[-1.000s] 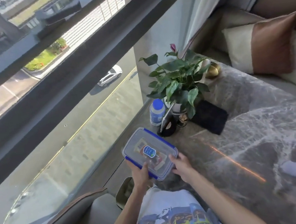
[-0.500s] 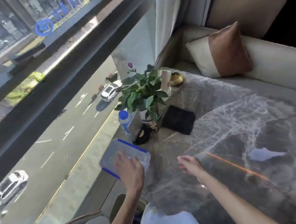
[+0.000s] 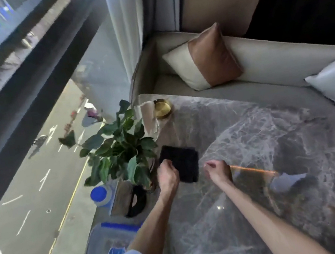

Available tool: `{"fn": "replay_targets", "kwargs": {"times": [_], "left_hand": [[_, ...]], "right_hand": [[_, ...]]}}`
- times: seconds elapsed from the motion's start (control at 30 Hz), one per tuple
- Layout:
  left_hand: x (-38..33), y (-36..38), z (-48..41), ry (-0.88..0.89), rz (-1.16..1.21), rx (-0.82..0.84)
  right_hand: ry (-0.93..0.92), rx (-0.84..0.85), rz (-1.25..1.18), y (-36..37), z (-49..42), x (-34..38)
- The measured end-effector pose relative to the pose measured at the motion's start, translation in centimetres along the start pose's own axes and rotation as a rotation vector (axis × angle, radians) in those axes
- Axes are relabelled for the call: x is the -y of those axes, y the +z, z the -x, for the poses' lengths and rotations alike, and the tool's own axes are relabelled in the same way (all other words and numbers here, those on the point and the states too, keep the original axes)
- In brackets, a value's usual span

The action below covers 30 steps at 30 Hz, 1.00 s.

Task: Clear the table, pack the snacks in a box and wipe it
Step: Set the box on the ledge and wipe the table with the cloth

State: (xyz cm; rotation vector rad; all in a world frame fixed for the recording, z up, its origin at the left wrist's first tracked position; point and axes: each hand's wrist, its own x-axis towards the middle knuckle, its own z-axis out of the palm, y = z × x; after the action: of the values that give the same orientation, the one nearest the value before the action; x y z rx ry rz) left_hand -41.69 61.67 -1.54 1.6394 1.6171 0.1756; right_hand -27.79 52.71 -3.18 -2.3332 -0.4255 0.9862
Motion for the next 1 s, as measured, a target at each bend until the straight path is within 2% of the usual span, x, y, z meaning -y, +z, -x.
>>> {"fn": "replay_targets", "kwargs": {"times": [0.13,0.3,0.5,0.57,0.7,0.87,1.0], "left_hand": [[0.1,0.1,-3.8,-0.050,-0.002,-0.026],[0.8,1.0,-5.2,-0.081,-0.158,0.114],[0.1,3.3,-5.5,-0.199,-0.315,0.157],[0.0,3.7,-5.7,-0.229,-0.337,0.126],[0.1,3.7,-5.7,-0.270,-0.301,0.047],[0.1,3.0,-5.2,-0.244,-0.215,0.047],[-0.3,1.6,-3.9,-0.065,-0.032,0.052]], "right_hand": [[0.057,-0.032,0.023,2.3,-2.7,0.6],[0.101,0.031,0.033,5.0,-3.7,0.4],[0.048,0.025,0.100,6.3,-3.6,-0.5],[0.033,0.057,0.111,6.4,-3.4,-0.7],[0.056,0.136,0.103,6.3,-3.1,-0.7],[0.053,0.219,0.063,5.5,-2.3,0.2],[0.000,0.188,-0.045,4.3,-0.5,0.4]]}}
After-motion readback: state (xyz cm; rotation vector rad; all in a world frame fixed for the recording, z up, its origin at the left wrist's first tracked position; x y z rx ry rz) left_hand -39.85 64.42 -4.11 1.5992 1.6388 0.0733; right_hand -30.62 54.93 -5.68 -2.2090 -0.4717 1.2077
